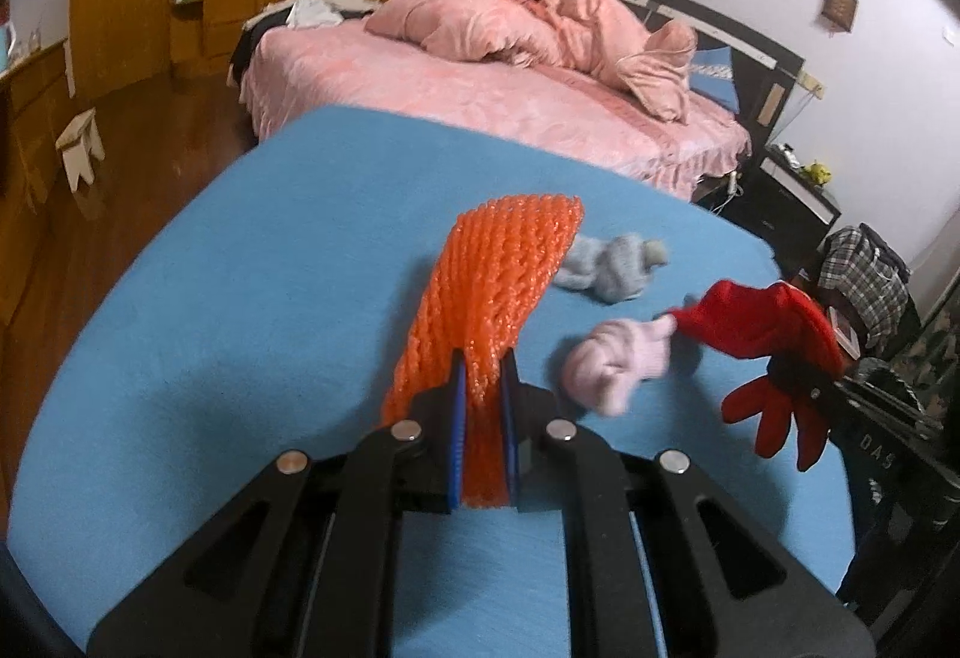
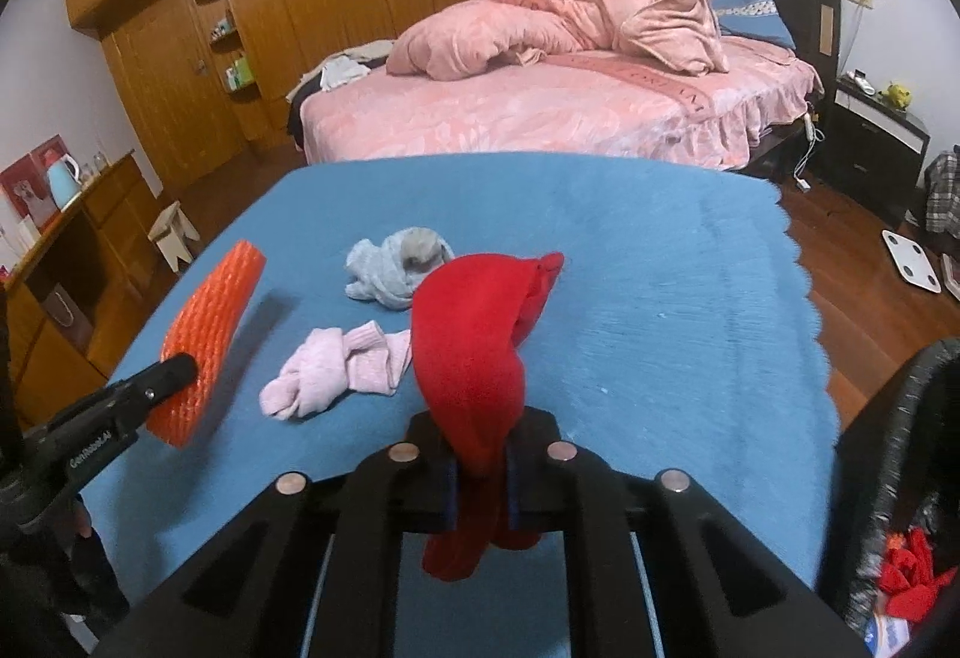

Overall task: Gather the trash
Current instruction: 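Grasp the red sock with the right tool while the left tool holds the orange net, then carry both items over the bin and open both tools to drop them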

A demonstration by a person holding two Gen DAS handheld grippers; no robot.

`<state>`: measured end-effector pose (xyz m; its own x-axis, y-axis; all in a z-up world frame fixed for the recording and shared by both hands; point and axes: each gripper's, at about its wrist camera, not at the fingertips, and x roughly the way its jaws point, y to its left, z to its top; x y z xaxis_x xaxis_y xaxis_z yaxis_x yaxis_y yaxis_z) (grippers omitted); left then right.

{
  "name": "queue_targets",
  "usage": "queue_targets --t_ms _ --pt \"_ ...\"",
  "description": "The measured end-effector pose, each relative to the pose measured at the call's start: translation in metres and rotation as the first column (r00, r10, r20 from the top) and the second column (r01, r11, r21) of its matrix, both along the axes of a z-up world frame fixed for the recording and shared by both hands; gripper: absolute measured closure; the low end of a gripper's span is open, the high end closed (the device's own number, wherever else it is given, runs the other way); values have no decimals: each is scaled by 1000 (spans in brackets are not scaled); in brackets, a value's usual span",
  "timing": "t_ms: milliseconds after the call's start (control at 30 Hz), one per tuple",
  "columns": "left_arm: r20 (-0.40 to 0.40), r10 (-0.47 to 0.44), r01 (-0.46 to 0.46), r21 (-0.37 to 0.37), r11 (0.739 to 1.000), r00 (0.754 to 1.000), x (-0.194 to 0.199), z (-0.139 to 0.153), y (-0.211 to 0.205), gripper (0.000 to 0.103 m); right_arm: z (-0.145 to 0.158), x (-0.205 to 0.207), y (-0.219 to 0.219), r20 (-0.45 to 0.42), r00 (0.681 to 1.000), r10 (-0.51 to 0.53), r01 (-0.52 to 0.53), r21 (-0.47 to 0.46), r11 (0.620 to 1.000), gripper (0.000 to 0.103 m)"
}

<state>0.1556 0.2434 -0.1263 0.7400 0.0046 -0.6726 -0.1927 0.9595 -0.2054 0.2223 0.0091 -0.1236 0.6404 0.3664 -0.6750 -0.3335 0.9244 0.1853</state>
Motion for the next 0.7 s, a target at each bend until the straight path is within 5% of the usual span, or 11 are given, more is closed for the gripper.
queue_targets --t_ms 700 --pt "79 -152 150 26 988 985 -42 41 -111 94 41 -62 -80 77 995 -56 53 47 997 92"
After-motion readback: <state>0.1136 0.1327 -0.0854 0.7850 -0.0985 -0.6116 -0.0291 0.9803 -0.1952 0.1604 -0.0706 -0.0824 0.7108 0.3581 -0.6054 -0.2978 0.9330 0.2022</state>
